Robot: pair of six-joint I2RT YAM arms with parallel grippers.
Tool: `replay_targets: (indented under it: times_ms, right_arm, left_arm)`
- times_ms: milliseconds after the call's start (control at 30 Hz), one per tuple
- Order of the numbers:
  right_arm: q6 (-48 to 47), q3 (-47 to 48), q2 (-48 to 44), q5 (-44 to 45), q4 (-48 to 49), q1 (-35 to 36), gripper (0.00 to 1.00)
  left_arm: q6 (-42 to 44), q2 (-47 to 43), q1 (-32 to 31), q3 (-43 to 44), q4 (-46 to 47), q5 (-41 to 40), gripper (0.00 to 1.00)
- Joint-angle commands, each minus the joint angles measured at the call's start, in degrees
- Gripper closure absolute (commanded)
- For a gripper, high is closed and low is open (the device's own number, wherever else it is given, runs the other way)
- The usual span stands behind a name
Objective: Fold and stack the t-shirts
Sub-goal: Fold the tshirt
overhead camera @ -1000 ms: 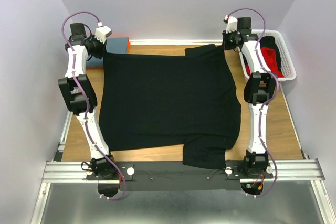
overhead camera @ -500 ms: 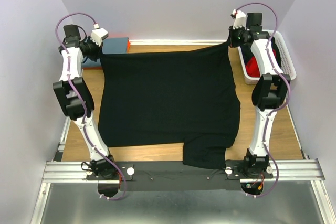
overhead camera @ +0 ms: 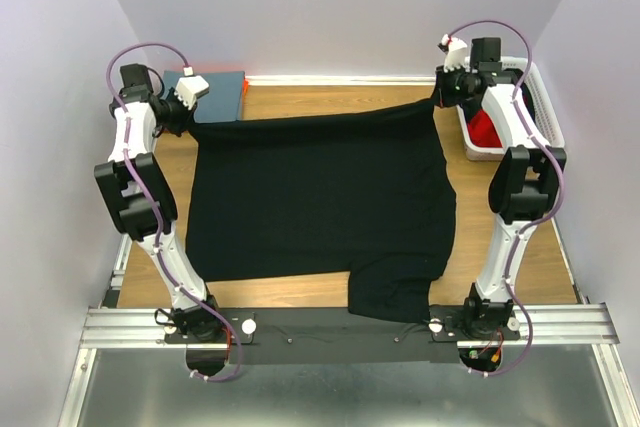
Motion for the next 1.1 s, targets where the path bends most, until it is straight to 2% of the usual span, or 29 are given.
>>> replay_targets:
  times_ms: [0,633,1067]
  right_arm:
    - [-1.05,-3.89,-5.55,-1.77,0.77,-0.63,1.0]
    - [-3.86,-22.52,-9.7,-3.79,0.77,-0.63,0.99]
    - [-5.62,-24.72,-3.19,-1.33,0.77,-0.46,0.99]
  left_arm:
    - [3.91,-3.62,0.96,-2.89,1.13,-2.08,1.0]
    - [13.4,-5.29,0.88,-16.68,3.06,-9.63,1.0]
    - [12.35,-0.81,0.26,-19.42,4.21,-12.98,1.0]
